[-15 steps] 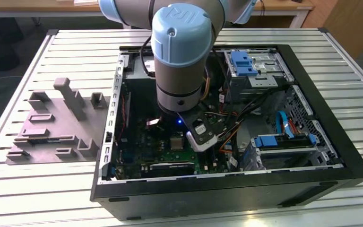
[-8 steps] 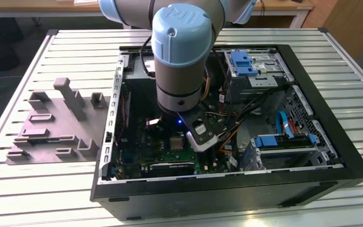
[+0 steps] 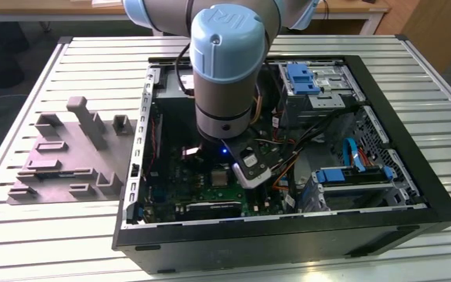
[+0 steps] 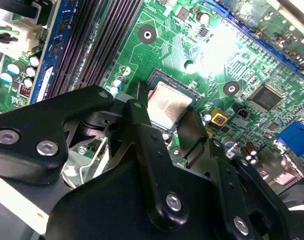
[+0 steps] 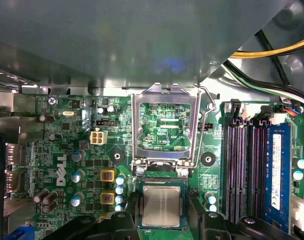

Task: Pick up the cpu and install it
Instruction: 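Place the cpu into insertion slot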

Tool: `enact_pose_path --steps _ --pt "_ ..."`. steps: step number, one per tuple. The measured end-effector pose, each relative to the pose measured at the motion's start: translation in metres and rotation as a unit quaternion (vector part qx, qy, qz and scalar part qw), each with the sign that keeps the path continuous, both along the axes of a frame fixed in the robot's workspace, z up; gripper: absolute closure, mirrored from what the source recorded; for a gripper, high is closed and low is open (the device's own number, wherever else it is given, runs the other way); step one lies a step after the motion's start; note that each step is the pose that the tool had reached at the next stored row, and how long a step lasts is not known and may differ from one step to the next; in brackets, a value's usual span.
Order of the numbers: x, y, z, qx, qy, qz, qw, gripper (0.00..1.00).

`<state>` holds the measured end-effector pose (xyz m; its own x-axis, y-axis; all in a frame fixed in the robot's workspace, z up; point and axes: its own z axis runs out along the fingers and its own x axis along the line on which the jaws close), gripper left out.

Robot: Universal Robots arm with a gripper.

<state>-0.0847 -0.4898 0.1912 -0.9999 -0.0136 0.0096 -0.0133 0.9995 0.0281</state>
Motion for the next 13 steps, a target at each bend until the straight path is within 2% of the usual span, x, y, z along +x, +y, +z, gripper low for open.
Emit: enact_pose_path --steps 7,13 --pt "0.0017 0.0 0.0001 0.0 0.0 0.0 1.0 0.49" --pt "0.0017 0.0 0.0067 -0.0001 0.0002 0.0 1.0 0.49"
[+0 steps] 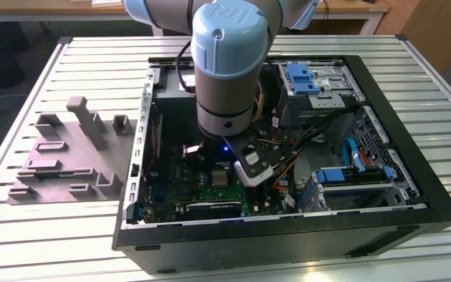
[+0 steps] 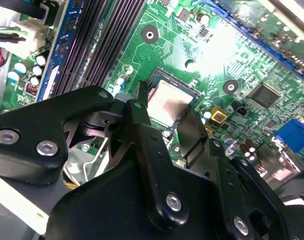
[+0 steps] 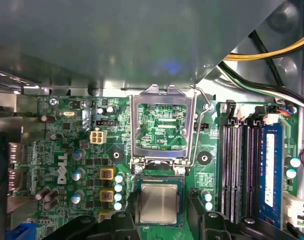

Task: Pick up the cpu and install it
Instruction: 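Place the cpu into insertion slot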

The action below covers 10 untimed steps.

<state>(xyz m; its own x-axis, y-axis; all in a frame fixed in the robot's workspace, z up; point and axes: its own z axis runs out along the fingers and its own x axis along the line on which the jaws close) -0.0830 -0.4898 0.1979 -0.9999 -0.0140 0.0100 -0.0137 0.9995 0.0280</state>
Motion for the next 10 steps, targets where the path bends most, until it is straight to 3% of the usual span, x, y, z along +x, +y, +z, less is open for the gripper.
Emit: enact_pose_path --steps 4,6,10 --pt "0.0 0.0 0.0069 0.0 0.0011 0.0 1.0 0.51" --pt "0.0 0.0 0.0092 0.0 0.0017 0.0 1.0 0.64" --pt "0.0 0.0 0.0098 0.0002 0.0019 0.0 1.0 0.75"
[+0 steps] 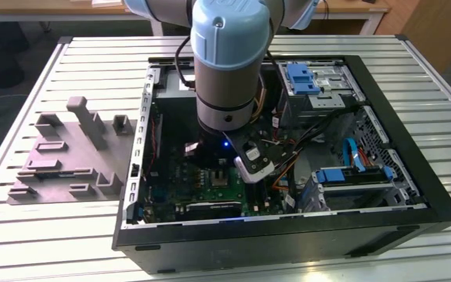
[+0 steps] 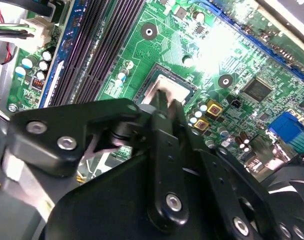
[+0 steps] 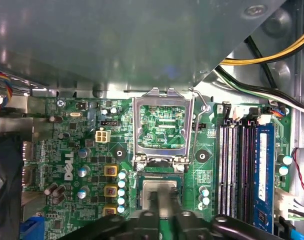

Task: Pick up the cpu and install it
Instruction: 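Place the cpu into insertion slot, then close the cpu cover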

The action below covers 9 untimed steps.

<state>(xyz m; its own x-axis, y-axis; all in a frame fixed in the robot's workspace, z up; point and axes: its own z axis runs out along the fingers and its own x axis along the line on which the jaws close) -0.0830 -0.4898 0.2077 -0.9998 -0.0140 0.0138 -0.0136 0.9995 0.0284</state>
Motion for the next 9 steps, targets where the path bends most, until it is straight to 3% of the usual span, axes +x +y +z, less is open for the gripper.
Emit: enact_pose_path --steps 4,9 --pt "0.0 0.0 0.0001 -0.0001 0.0001 0.0 1.0 0.89" --pt "0.0 0.0 0.0001 -0.0001 0.0005 0.0 1.0 0.89"
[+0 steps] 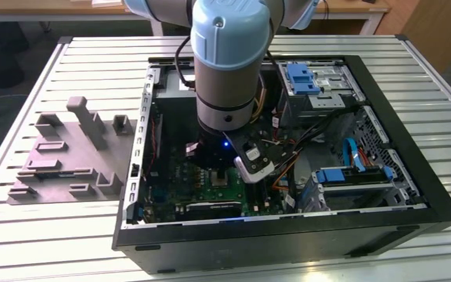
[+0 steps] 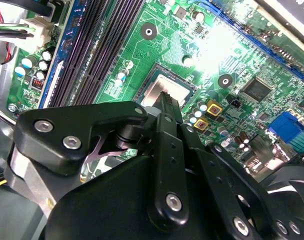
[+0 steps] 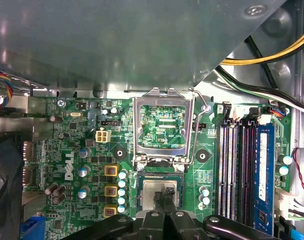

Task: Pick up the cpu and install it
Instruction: 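Close the cpu cover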

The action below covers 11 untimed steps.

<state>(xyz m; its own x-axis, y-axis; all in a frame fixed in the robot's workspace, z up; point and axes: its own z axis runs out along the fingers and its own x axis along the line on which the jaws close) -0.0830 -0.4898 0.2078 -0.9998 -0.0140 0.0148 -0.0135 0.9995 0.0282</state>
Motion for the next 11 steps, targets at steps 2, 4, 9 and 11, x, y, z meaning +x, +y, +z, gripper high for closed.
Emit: enact_pose_path --steps 2,4,9,11 --pt "0.0 0.0 0.0 0.0 0.0003 0.0 1.0 0.89" --pt "0.0 0.0 0.0 0.0 0.0003 0.0 1.0 0.89" --pt "0.0 0.0 0.0 0.0 0.0004 0.0 1.0 0.89" --pt "0.0 0.0 0.0 0.0 0.0004 0.0 1.0 0.89"
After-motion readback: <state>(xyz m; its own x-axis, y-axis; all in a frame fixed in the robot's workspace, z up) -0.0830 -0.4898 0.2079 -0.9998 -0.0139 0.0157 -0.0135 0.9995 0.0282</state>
